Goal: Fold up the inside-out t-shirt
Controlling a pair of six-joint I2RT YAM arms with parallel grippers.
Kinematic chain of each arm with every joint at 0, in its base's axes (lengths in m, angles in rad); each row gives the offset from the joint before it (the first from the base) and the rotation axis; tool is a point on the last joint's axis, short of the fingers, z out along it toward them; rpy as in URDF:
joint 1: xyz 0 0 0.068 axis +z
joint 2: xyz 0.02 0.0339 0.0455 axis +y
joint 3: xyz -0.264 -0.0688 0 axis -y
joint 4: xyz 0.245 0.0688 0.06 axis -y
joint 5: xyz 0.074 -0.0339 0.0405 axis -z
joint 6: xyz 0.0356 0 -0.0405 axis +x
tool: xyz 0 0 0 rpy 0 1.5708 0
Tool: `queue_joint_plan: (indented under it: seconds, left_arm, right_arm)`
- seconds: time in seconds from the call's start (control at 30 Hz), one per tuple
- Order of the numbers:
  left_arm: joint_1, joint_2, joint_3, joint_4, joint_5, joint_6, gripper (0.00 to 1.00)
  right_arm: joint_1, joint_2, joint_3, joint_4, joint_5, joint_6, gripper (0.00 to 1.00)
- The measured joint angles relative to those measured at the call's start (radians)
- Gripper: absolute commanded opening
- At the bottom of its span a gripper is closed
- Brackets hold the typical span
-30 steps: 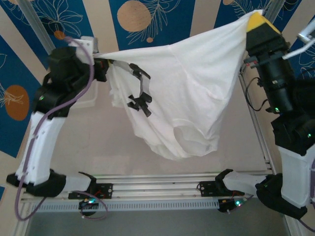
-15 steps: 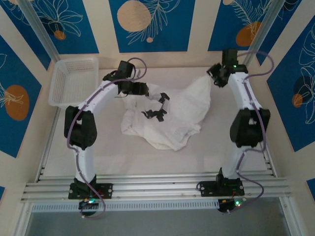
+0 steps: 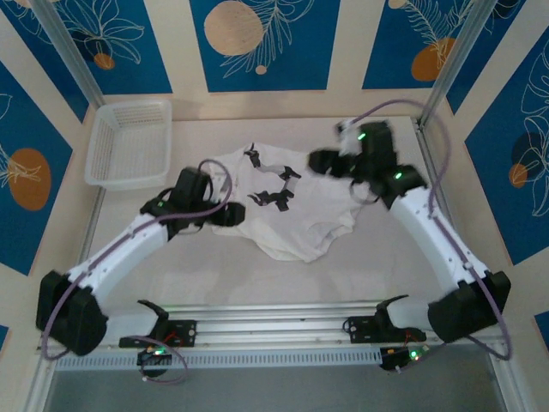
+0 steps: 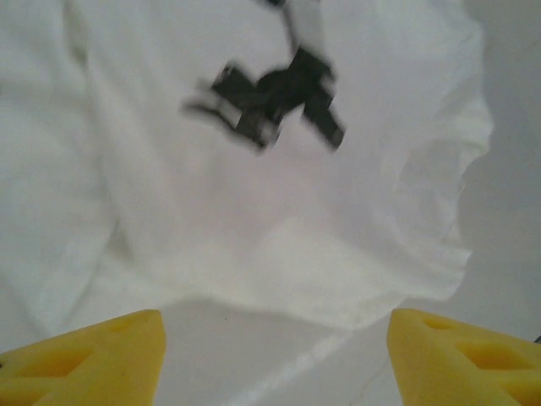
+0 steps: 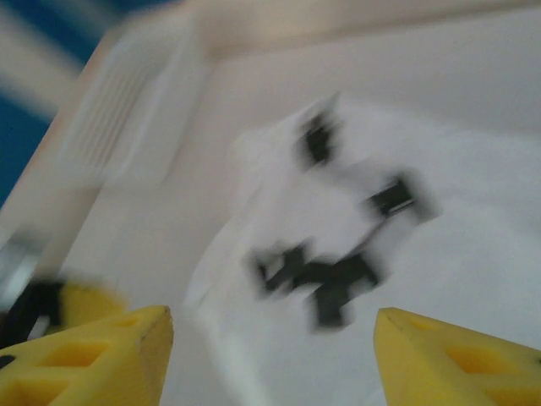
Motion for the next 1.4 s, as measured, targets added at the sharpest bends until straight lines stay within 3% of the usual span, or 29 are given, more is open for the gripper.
queue_joint_plan:
  seconds: [0.07,0.17,0.3,0.4,0.43,0.47,0.53,0.57,0.6,0.87,0.9,0.97,1.03,1.07,1.3,1.4]
  left_arm:
    - [0.0,-0.104,-0.067,-0.021,-0.006,-0.015,0.74]
    - [0.0,-0.239,-0.082,-0.054,-0.008,-0.02,0.76]
    - [-0.001,-0.317,-0.078,-0.11,-0.008,-0.021,0.76]
    - [-0.001,-0.326,-0.087,-0.135,-0.008,-0.032,0.76]
    - [-0.001,-0.329,-0.097,-0.138,-0.008,-0.04,0.76]
    - [-0.001,-0.332,-0.109,-0.138,-0.008,-0.05,0.76]
    - [-0.001,-0.337,-0.128,-0.139,-0.008,-0.062,0.77]
    - [-0.002,-0.337,-0.138,-0.14,-0.008,-0.069,0.77]
    - [-0.002,-0.337,-0.144,-0.141,-0.008,-0.073,0.77]
    - [-0.005,-0.296,-0.278,-0.026,0.077,-0.16,0.77]
    - [-0.008,-0.28,-0.297,-0.005,0.091,-0.171,0.77]
    - [-0.017,-0.243,-0.323,0.023,0.101,-0.191,0.77]
    - [-0.025,-0.222,-0.332,0.04,0.106,-0.208,0.77]
    - [-0.027,-0.217,-0.333,0.051,0.109,-0.214,0.77]
    - [-0.029,-0.219,-0.332,0.091,0.112,-0.237,0.78]
    - [-0.03,-0.227,-0.332,0.09,0.108,-0.237,0.78]
  right_arm:
    - [0.172,0.002,-0.091,0.009,0.021,-0.064,0.66]
    - [0.329,0.097,-0.167,-0.003,0.075,-0.124,0.7]
    - [0.432,0.29,-0.147,-0.039,0.182,-0.177,0.72]
    - [0.456,0.437,-0.088,-0.056,0.266,-0.201,0.67]
    - [0.459,0.475,-0.069,-0.06,0.287,-0.209,0.61]
    - [0.459,0.503,-0.054,-0.061,0.301,-0.213,0.49]
    - [0.459,0.524,-0.037,-0.064,0.315,-0.23,0.15]
    - [0.459,0.524,-0.032,-0.067,0.319,-0.232,0.03]
    - [0.459,0.52,-0.025,-0.069,0.32,-0.232,0.0]
    - [0.38,0.3,-0.03,-0.035,0.202,-0.196,0.0]
    - [0.36,0.269,-0.034,-0.025,0.182,-0.191,0.04]
    - [0.32,0.219,-0.042,-0.002,0.147,-0.178,0.37]
    - [0.304,0.219,-0.042,-0.002,0.141,-0.176,0.54]
    - [0.307,0.238,-0.041,-0.006,0.142,-0.176,0.56]
    - [0.352,0.449,-0.047,-0.027,0.134,-0.172,0.52]
    - [0.364,0.504,-0.047,-0.03,0.133,-0.173,0.41]
